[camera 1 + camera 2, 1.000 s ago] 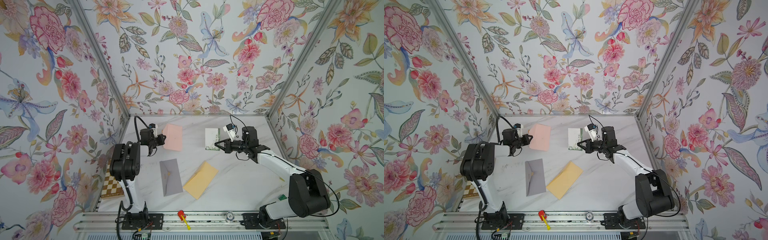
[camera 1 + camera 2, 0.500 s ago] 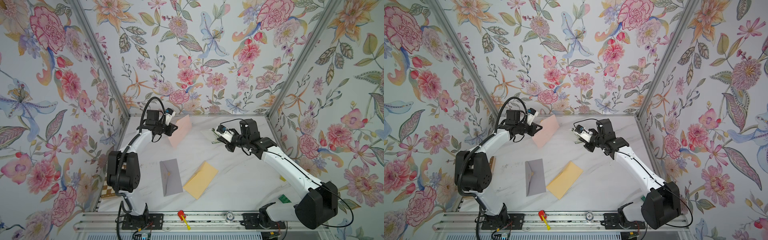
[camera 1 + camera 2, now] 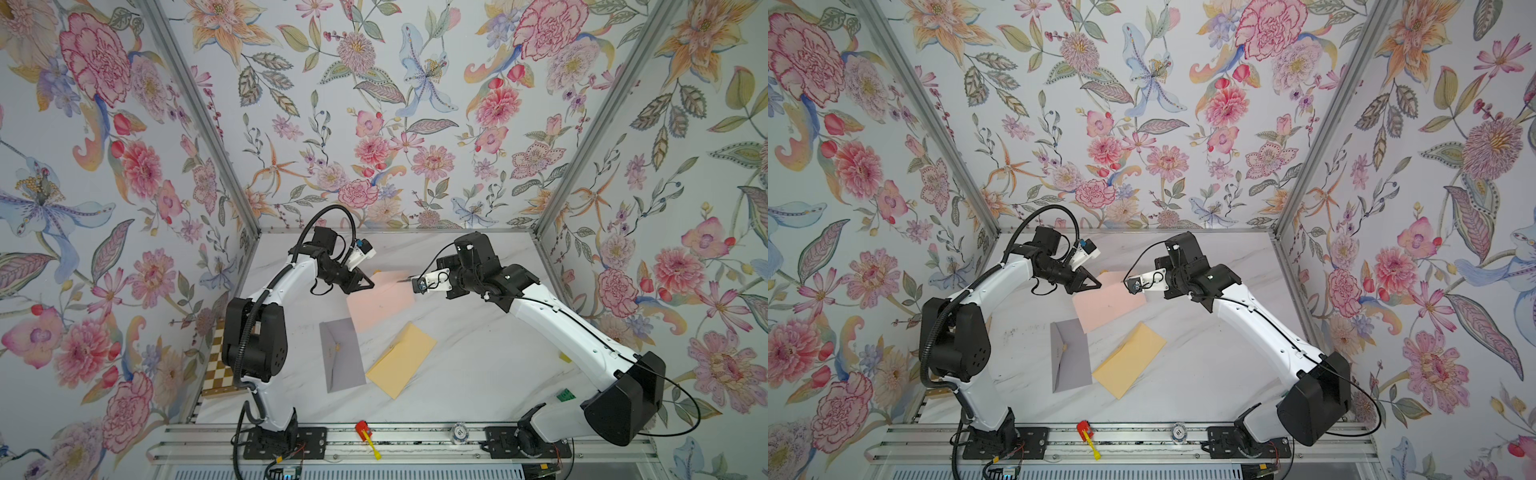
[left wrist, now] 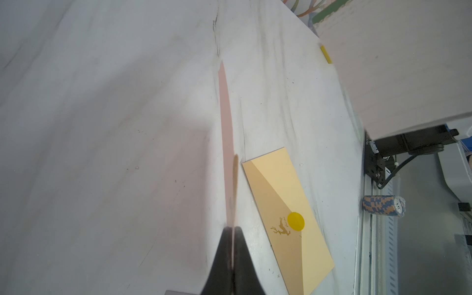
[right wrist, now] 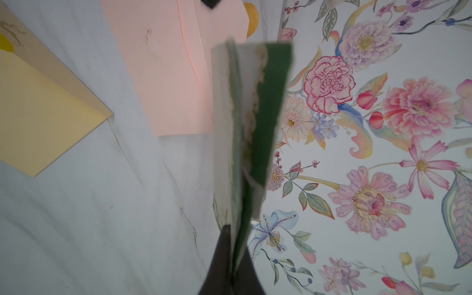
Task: Fold the letter paper in half and place it into the envelope
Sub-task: Place the letter paper in the envelope.
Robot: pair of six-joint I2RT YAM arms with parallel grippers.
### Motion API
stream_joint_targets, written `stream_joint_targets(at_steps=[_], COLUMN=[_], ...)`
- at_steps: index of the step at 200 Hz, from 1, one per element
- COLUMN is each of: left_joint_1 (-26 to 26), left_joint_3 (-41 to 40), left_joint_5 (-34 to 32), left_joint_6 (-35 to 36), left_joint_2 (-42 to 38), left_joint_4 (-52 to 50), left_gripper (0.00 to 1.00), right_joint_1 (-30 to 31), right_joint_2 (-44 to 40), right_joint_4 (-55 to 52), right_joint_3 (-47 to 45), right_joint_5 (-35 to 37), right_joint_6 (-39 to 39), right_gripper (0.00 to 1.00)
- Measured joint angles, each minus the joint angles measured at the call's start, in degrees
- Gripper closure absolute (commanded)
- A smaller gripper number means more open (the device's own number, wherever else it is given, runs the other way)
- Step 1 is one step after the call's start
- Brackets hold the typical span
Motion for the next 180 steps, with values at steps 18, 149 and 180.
stream_joint_targets(at_steps=[18,149,180], left_joint_1=[-0.79,-4.22,-4.35], left_joint_3=[0.46,0.96,0.96], left_joint_5=[1.18,4.46,4.98], left_joint_6=[1.14,1.97,1.97], left_joint_2=[0.94,3.45,3.45], left_joint_4=[-1.03,-0.42,-0.37], left_gripper=[1.0,1.0,1.0], right_joint_1=[0.83,6.47,6.56], right_joint_2=[1.49,3.02,3.02], right_joint_4=[-1.01,7.43,12.61], right_joint_3=[-0.04,-8.15,-11.41], right_joint_5=[1.88,8.76,11.13], right_joint_6=[-1.62,-0.74,-0.35], right_gripper=[1.0,1.0,1.0])
